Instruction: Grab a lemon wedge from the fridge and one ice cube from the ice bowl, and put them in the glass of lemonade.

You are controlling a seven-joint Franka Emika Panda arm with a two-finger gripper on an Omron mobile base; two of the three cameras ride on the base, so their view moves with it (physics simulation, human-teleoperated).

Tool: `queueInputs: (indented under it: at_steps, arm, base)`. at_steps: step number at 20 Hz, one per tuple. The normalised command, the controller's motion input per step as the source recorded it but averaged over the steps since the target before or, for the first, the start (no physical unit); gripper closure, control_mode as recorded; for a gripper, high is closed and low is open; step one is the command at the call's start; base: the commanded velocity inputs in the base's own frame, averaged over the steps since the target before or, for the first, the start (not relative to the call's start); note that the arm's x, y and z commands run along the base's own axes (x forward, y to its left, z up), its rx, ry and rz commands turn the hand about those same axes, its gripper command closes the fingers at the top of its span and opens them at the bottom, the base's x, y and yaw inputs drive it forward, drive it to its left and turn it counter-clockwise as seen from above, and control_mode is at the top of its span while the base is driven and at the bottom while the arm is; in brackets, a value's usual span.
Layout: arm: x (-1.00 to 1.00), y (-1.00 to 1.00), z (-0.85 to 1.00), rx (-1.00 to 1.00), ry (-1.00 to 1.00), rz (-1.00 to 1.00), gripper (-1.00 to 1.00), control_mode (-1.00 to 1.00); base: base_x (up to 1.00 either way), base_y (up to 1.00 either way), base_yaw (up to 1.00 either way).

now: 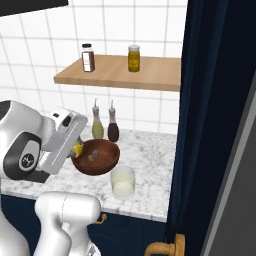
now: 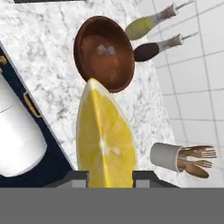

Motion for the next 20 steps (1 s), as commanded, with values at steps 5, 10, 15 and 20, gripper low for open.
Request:
queueInputs:
  at_steps: [5, 10, 15, 20]
  arm:
    - [0.00, -0.35, -0.01, -0.34, 0.17, 0.33, 1.00, -1.00]
    - [0.00, -0.25, -0.14, -0.41, 0.18, 0.32, 1.00, -1.00]
    - [0.00, -0.14, -0.33, -0.43, 0.15, 0.32, 1.00, -1.00]
    - [0.00, 0.00, -0.31, -0.44, 0.20, 0.32, 1.00, -1.00]
  base:
    - [0.00, 0.00, 0.00]
    - [0.00, 0.00, 0.00]
    - [0.00, 0.00, 0.00]
    - [0.00, 0.00, 0.00]
